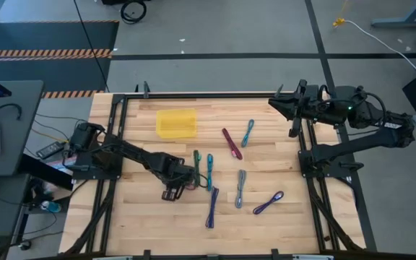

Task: Pick and place USB-C Cables
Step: Put the bottom pink charger cable into the bin

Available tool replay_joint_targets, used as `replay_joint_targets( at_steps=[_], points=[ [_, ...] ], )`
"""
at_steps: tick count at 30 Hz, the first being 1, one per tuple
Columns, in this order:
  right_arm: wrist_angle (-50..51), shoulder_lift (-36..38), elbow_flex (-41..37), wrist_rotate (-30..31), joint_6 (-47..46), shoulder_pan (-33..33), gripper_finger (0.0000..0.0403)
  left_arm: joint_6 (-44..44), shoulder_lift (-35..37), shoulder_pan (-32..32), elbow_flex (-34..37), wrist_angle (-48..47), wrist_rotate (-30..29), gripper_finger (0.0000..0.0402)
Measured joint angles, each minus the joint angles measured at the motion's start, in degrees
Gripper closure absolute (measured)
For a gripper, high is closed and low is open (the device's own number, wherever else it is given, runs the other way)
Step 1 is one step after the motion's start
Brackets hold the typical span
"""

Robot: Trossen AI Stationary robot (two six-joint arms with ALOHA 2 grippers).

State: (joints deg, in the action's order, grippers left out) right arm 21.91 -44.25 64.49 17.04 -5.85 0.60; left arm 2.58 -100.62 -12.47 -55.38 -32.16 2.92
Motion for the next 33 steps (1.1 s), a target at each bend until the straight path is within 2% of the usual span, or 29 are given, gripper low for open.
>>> replay_joint_targets(
  at_steps=[5, 9, 14, 18, 20, 26, 33],
  points=[
    [-0.02, 0.00, 0.00, 0.00, 0.00, 0.00, 0.0364, 1.17, -0.47, 2.73, -6.61, -6.04, 3.04, 0.0382],
    [-0.12, 0.00, 0.00, 0.00, 0.00, 0.00, 0.0364, -1.81, -0.32, 5.23, -16.13, -18.82, 2.01, 0.0383],
    [-0.21, 0.00, 0.00, 0.00, 0.01, 0.00, 0.0364, -4.12, -0.26, 8.36, -29.84, -32.53, -6.97, 0.0383],
    [-0.21, 0.00, 0.00, 0.00, 0.34, 0.00, 0.0364, -7.85, -0.17, 12.14, -39.13, -38.15, -15.07, 0.0383],
    [-0.21, 0.00, 0.00, 0.02, 0.46, 0.00, 0.0364, -9.77, -0.17, 14.94, -42.34, -39.73, -17.00, 0.0383],
    [-0.21, 0.00, 0.00, 0.02, 1.09, 0.00, 0.0364, -14.05, -0.12, 25.45, -44.29, -42.47, -16.30, 0.0383],
    [-0.19, 0.02, 0.00, 0.00, 1.09, 0.00, 0.0364, -20.10, -0.12, 36.00, -37.64, -39.55, -6.22, 0.0383]
  ],
)
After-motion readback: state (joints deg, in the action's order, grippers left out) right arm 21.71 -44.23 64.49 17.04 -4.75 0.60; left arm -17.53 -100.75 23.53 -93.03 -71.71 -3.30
